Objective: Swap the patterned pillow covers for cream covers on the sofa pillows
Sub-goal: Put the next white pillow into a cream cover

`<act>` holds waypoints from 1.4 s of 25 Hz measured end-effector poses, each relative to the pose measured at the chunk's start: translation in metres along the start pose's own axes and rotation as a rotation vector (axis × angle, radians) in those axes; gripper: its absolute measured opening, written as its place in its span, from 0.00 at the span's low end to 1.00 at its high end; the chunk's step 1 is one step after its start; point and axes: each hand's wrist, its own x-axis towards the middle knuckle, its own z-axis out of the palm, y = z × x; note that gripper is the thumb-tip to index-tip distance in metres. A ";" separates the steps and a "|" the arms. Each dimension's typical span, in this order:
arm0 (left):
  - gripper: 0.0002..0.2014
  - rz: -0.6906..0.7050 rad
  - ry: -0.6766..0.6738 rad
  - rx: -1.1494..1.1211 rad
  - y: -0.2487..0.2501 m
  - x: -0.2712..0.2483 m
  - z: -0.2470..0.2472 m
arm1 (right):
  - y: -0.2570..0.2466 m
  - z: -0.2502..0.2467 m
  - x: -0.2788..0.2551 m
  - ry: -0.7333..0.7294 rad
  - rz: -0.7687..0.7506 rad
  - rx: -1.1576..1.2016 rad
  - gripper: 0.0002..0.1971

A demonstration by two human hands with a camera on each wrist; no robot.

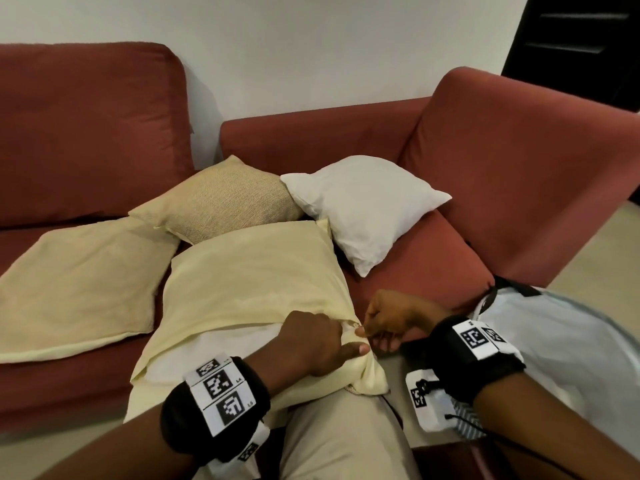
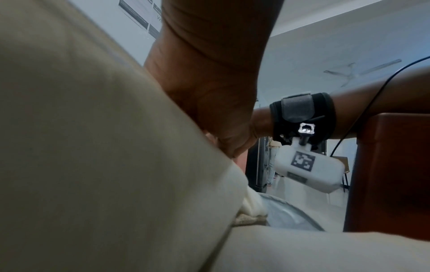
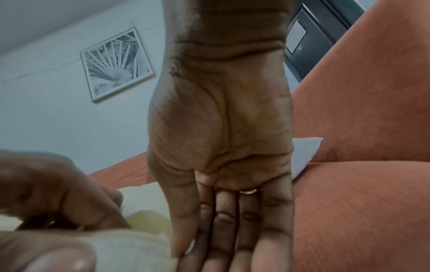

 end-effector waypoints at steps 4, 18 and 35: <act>0.25 -0.036 0.268 -0.033 0.018 -0.004 -0.003 | -0.008 -0.003 -0.010 0.078 -0.019 0.001 0.11; 0.14 -0.105 0.385 0.036 0.022 0.038 0.000 | -0.007 -0.010 -0.017 0.278 -0.252 0.157 0.14; 0.10 -0.078 0.215 -0.553 -0.019 0.037 0.007 | 0.009 -0.005 0.000 0.123 -0.367 0.382 0.17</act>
